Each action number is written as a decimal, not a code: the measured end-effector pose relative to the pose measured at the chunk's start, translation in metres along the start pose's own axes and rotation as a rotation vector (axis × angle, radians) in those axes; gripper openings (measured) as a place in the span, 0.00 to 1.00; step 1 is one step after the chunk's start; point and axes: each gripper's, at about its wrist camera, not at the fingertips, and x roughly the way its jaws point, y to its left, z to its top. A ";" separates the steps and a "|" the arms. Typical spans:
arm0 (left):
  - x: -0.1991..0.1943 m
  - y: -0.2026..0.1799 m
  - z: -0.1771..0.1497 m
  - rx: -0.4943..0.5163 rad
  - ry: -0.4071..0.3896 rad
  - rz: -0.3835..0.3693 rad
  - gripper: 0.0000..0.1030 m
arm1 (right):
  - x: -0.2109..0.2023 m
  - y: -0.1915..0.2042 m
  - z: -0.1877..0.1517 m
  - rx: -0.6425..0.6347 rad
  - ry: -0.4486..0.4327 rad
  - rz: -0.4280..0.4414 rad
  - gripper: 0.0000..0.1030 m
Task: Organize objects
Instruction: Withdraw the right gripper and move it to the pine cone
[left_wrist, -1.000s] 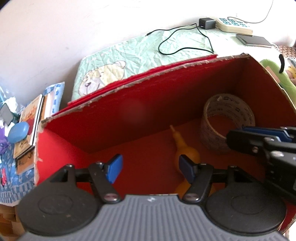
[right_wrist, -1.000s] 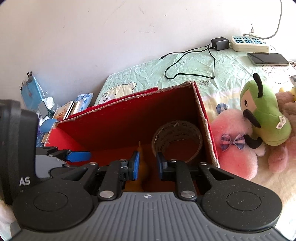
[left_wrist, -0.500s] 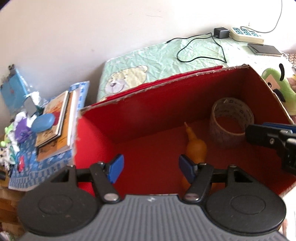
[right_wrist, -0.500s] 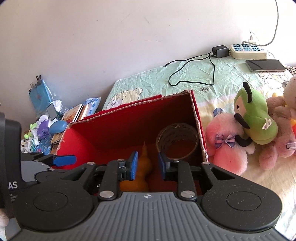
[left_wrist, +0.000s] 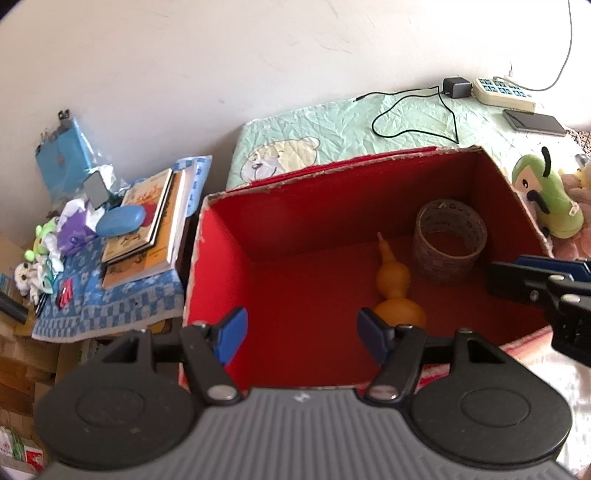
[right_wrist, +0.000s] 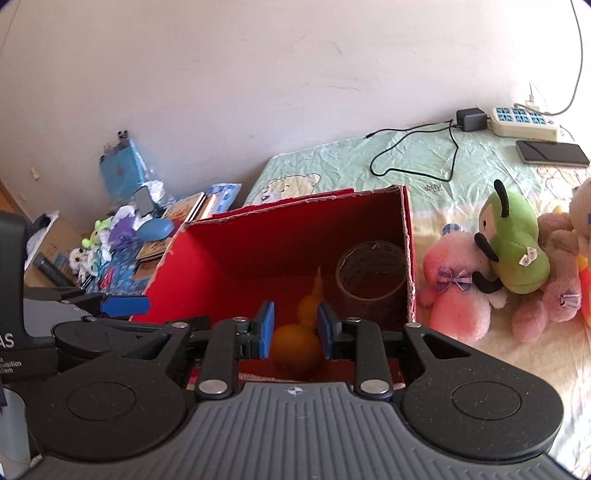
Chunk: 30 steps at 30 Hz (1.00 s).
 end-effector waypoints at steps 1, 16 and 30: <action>-0.003 -0.001 -0.002 -0.004 0.001 0.004 0.68 | -0.002 -0.001 -0.001 -0.001 0.001 0.011 0.27; -0.033 -0.011 -0.033 -0.085 0.040 0.023 0.69 | -0.022 -0.013 -0.025 -0.031 0.066 0.124 0.27; -0.021 -0.029 -0.067 -0.086 0.135 0.007 0.69 | -0.004 -0.026 -0.054 0.001 0.211 0.139 0.28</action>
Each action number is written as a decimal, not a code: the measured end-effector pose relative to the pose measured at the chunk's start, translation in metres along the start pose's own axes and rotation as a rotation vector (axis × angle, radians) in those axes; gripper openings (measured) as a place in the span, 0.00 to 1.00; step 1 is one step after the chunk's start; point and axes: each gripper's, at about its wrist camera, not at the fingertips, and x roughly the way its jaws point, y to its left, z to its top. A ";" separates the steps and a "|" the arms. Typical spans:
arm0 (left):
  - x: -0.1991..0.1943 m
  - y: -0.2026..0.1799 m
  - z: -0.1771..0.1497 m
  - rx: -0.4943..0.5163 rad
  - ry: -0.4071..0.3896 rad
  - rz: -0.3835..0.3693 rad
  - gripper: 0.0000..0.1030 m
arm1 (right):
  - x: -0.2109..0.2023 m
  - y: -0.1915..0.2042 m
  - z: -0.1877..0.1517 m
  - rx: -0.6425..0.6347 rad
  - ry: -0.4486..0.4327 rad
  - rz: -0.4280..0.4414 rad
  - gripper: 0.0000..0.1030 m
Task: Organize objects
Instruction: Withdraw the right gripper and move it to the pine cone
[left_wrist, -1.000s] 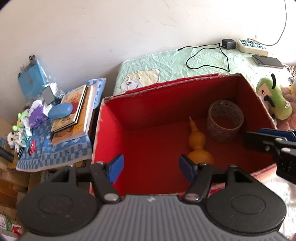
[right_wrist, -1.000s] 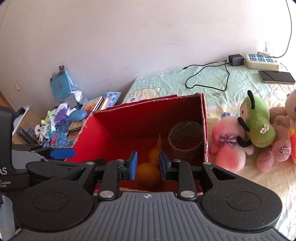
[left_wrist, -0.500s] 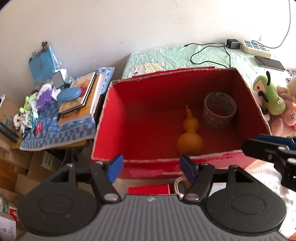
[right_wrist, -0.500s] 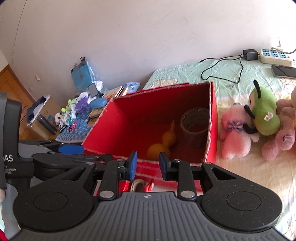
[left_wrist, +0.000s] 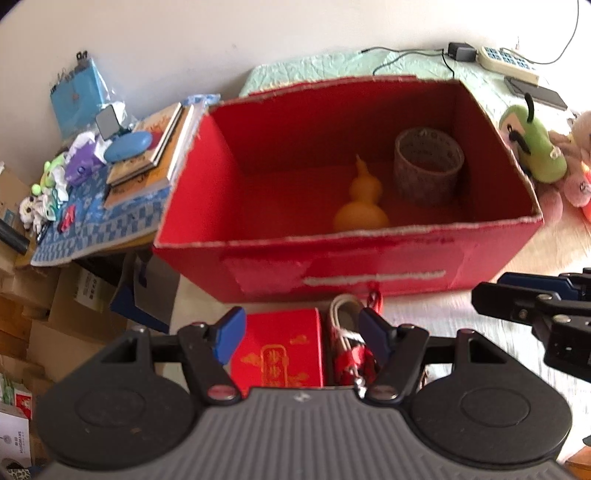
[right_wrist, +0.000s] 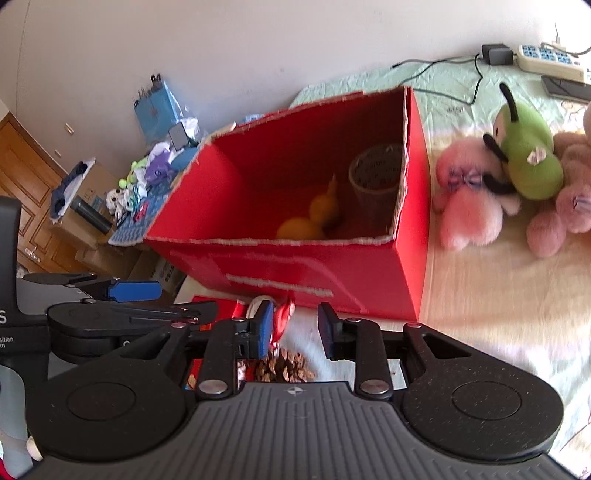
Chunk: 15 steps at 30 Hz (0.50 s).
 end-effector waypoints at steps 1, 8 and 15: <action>0.001 -0.002 -0.002 0.002 0.005 0.001 0.69 | 0.002 -0.001 -0.001 0.004 0.012 0.003 0.28; 0.011 -0.003 -0.013 0.010 0.030 -0.013 0.69 | 0.015 -0.009 -0.009 0.063 0.080 0.028 0.29; 0.011 0.012 -0.028 0.031 0.001 -0.146 0.64 | 0.025 -0.026 -0.014 0.173 0.144 0.074 0.36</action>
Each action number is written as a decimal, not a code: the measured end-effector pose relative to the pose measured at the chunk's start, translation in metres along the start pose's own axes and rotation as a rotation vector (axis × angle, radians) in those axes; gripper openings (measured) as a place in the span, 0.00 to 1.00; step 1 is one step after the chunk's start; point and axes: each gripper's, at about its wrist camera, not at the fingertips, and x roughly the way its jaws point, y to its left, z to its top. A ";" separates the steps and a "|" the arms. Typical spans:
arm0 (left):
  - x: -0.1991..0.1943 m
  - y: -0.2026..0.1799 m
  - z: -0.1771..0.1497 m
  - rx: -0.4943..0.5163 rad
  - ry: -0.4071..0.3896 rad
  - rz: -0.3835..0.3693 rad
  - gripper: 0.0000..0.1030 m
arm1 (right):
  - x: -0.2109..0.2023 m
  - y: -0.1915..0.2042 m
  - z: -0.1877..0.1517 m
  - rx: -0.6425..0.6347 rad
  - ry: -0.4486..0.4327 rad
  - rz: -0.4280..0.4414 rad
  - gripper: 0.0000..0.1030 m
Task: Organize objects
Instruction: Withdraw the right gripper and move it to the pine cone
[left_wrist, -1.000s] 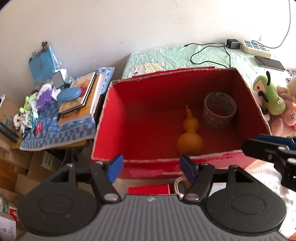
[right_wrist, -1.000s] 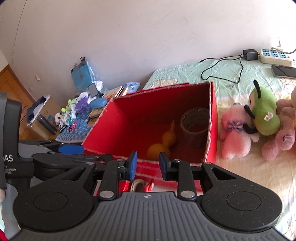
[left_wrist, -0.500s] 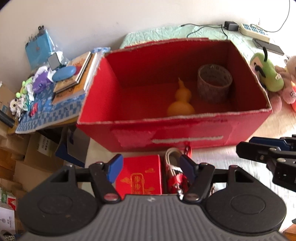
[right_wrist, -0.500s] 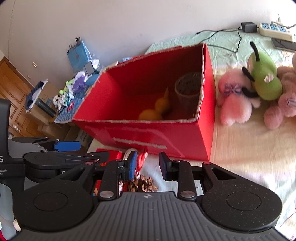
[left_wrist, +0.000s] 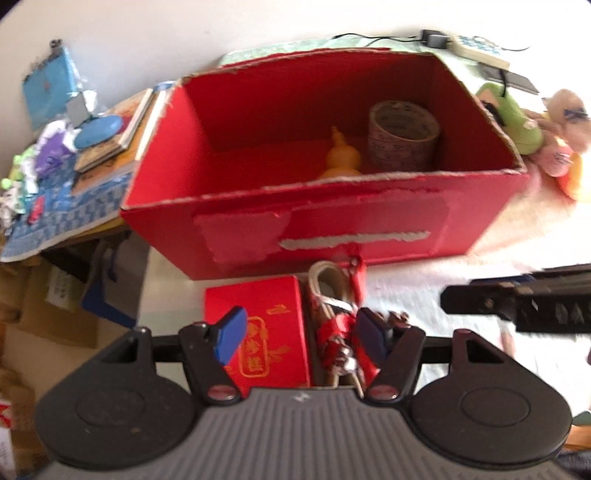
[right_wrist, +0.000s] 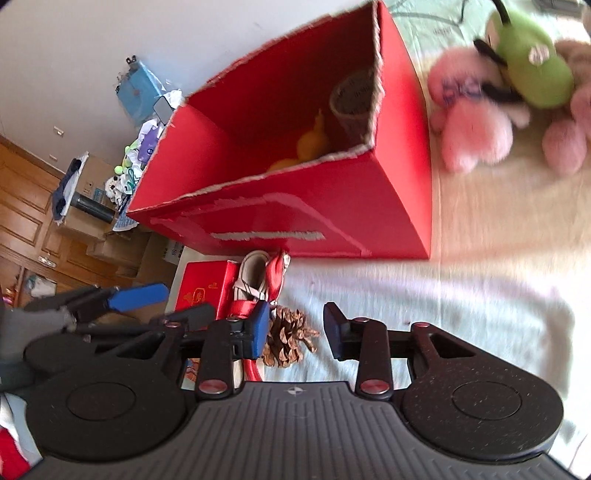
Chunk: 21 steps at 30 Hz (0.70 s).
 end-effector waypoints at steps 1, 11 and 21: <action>-0.001 0.001 -0.003 0.008 -0.004 -0.031 0.64 | 0.001 -0.002 0.000 0.014 0.009 0.014 0.37; -0.002 -0.012 -0.024 0.080 -0.029 -0.261 0.63 | 0.016 -0.009 -0.004 0.117 0.085 0.063 0.46; 0.017 -0.014 -0.023 0.098 -0.004 -0.354 0.59 | 0.025 -0.027 -0.004 0.217 0.136 0.106 0.44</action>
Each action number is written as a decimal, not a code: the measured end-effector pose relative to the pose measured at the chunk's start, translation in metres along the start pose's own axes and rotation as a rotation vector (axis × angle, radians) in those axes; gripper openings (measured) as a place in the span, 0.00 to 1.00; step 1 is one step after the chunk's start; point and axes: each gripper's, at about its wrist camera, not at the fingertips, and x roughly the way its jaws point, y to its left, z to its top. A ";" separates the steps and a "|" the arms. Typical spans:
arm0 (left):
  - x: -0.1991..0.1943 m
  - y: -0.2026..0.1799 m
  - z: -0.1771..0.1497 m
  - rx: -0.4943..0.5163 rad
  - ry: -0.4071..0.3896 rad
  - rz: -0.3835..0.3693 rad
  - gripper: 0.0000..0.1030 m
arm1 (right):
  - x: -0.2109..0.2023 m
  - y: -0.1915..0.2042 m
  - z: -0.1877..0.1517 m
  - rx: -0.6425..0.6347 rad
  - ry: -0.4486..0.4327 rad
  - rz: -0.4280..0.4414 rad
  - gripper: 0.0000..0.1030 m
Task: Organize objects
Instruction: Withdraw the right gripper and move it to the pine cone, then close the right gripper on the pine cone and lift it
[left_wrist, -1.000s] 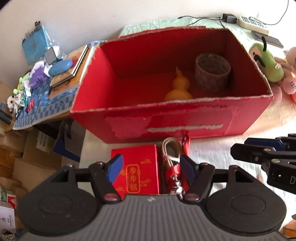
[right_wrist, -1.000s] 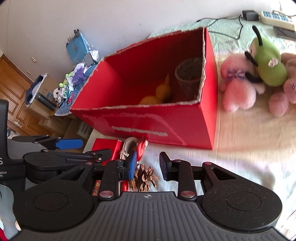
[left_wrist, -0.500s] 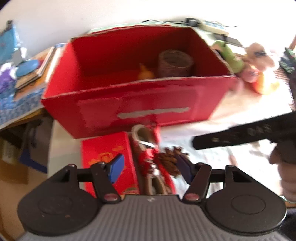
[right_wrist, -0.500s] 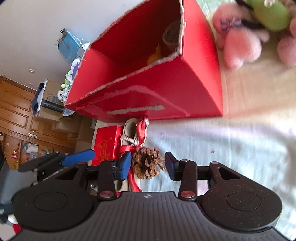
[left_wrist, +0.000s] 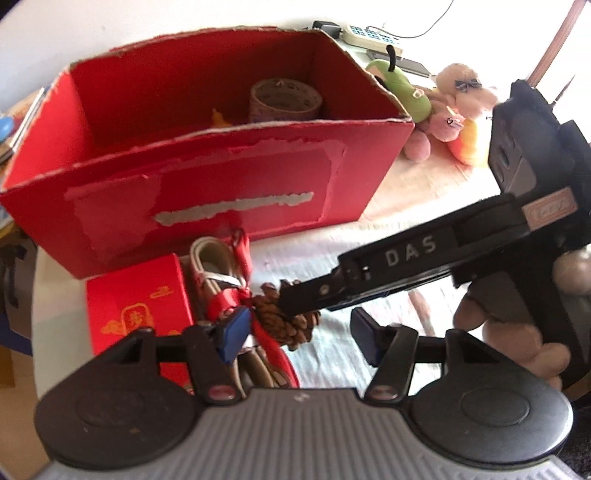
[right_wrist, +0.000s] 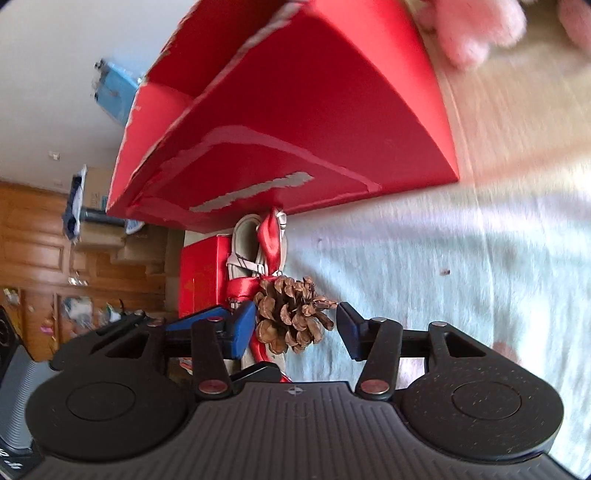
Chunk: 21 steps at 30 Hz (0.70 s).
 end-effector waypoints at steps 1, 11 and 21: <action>0.002 0.001 0.000 -0.003 0.005 -0.008 0.58 | -0.003 -0.002 0.000 0.010 0.002 0.016 0.41; 0.028 -0.002 0.006 0.021 0.062 -0.055 0.58 | -0.039 -0.027 -0.001 0.064 -0.081 -0.005 0.40; 0.045 -0.017 0.016 0.059 0.076 -0.086 0.54 | -0.046 -0.031 -0.002 0.050 -0.118 -0.007 0.43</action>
